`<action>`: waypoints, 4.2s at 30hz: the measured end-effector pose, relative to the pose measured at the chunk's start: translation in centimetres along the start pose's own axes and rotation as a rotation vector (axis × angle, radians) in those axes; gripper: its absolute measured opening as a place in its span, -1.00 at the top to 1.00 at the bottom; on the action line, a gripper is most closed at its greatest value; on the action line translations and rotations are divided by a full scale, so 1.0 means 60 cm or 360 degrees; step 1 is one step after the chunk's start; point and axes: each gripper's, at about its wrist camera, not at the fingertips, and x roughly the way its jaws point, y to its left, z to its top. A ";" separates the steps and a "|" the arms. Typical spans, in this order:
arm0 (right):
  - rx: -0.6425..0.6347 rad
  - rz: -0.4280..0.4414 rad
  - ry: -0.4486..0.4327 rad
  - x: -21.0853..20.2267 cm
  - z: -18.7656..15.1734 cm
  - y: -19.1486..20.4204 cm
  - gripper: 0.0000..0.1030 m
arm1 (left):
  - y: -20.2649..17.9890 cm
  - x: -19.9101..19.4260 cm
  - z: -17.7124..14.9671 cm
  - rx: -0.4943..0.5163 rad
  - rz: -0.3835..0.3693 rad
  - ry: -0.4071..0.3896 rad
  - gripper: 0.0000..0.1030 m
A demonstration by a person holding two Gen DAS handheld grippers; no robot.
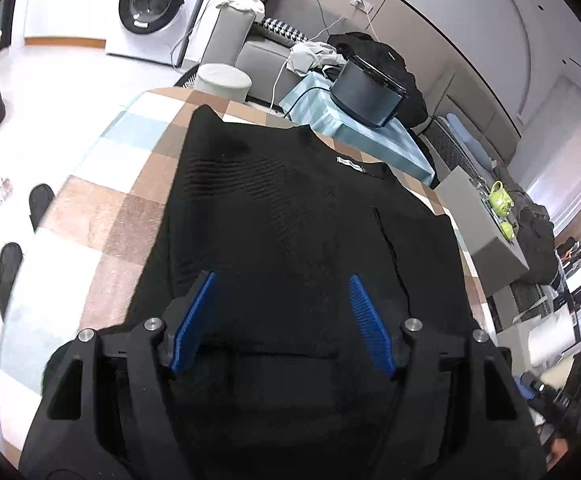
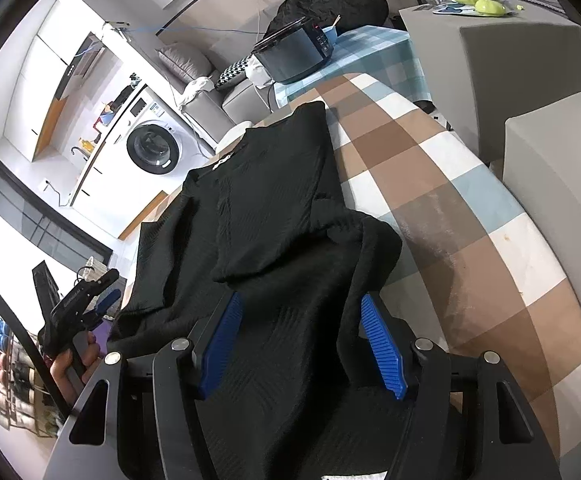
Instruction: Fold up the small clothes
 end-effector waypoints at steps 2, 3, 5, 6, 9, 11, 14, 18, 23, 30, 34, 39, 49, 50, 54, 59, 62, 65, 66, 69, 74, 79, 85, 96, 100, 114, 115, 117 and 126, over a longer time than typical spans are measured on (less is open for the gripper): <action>0.0005 -0.0010 0.0000 -0.001 0.001 -0.003 -0.26 | 0.006 -0.022 -0.012 0.0043 0.0044 -0.0009 -0.27; 0.0006 -0.0017 0.0004 0.000 0.002 -0.005 -0.26 | 0.007 -0.037 -0.021 0.0062 0.0070 -0.0020 -0.27; -0.0010 -0.0032 0.0010 -0.001 0.003 -0.007 -0.26 | 0.012 -0.068 -0.037 0.0093 0.0143 -0.0047 -0.27; -0.0023 -0.0040 0.0010 -0.003 0.002 -0.007 -0.26 | 0.017 -0.087 -0.047 0.0099 0.0175 -0.0062 -0.29; -0.0095 -0.0092 0.0011 -0.013 -0.001 -0.010 -0.26 | 0.043 -0.134 -0.078 0.0104 0.0261 -0.0094 -0.42; -0.0131 -0.0127 0.0032 -0.019 -0.007 -0.019 -0.30 | 0.061 -0.158 -0.099 0.0100 0.0315 -0.0096 -0.52; -0.0169 -0.0168 0.0076 -0.023 -0.021 -0.039 -0.31 | 0.092 -0.192 -0.133 0.0068 0.0398 -0.0100 -0.53; -0.0185 -0.0184 0.0151 -0.004 -0.035 -0.059 -0.31 | 0.127 -0.226 -0.171 -0.0017 0.0405 -0.0099 -0.53; -0.0306 -0.0117 0.0200 0.031 -0.042 -0.038 -0.24 | 0.148 -0.243 -0.197 -0.0083 0.0405 -0.0098 -0.53; -0.0303 -0.0235 0.0165 0.024 -0.023 -0.052 0.78 | 0.153 -0.248 -0.204 -0.0101 0.0449 -0.0096 -0.53; -0.0204 -0.0253 0.0140 -0.006 -0.011 -0.095 0.66 | 0.155 -0.240 -0.200 -0.0091 0.0461 -0.0052 -0.53; -0.0269 -0.0094 0.0208 -0.008 -0.023 -0.088 0.13 | 0.149 -0.207 -0.193 -0.0040 0.0450 0.0062 -0.53; -0.0331 -0.0122 0.0264 0.027 -0.031 -0.083 0.11 | 0.145 -0.141 -0.194 0.0039 0.0475 0.0238 -0.42; -0.0334 -0.0119 0.0267 0.029 -0.030 -0.084 0.11 | 0.145 -0.135 -0.195 0.0047 0.0479 0.0257 -0.37; -0.0383 -0.0073 0.0255 0.035 -0.032 -0.074 0.20 | 0.134 -0.124 -0.197 0.0129 0.0452 0.0238 -0.04; -0.0527 0.0005 0.0196 0.031 -0.044 -0.036 0.48 | 0.140 -0.119 -0.192 0.0125 0.0424 0.0210 0.84; -0.0515 -0.0021 0.0216 0.038 -0.045 -0.037 0.47 | 0.146 -0.125 -0.190 0.0071 0.0380 0.0173 0.88; -0.0485 -0.0031 0.0263 0.045 -0.047 -0.046 0.40 | 0.141 -0.138 -0.189 0.0084 0.0362 0.0115 0.89; -0.0488 -0.0041 0.0262 0.046 -0.047 -0.048 0.40 | 0.138 -0.143 -0.188 0.0090 0.0359 0.0096 0.89; -0.0591 -0.0053 0.0249 0.046 -0.057 -0.034 0.43 | 0.128 -0.163 -0.187 0.0101 0.0345 0.0031 0.90; -0.0617 0.0018 0.0122 0.022 -0.055 -0.025 0.90 | 0.109 -0.209 -0.192 0.0136 0.0315 -0.0103 0.91; -0.0447 0.0156 -0.0101 -0.031 -0.037 -0.052 0.91 | 0.097 -0.255 -0.200 0.0149 0.0280 -0.0197 0.91; -0.0400 0.0287 -0.0213 -0.076 -0.045 -0.067 0.92 | 0.089 -0.309 -0.225 0.0152 0.0252 -0.0279 0.91; -0.0457 0.0419 -0.0245 -0.113 -0.060 -0.059 0.92 | 0.111 -0.366 -0.263 0.0070 0.0262 -0.0279 0.91; -0.0417 0.0375 -0.0248 -0.095 -0.040 -0.045 0.92 | 0.112 -0.342 -0.228 0.0067 0.0250 -0.0281 0.91; -0.0113 -0.0021 -0.0129 0.051 0.064 -0.046 0.91 | 0.143 -0.154 -0.090 0.0063 0.0329 -0.0103 0.90; -0.0106 -0.0056 -0.0114 0.062 0.068 -0.046 0.83 | 0.146 -0.140 -0.088 0.0049 0.0339 -0.0085 0.87; -0.0104 -0.0143 -0.0021 0.081 0.072 -0.048 0.44 | 0.155 -0.129 -0.088 0.0008 0.0359 -0.0051 0.64; -0.0140 -0.0087 0.0140 0.084 0.027 -0.078 -0.26 | 0.185 -0.098 -0.115 -0.0119 0.0331 0.0055 -0.15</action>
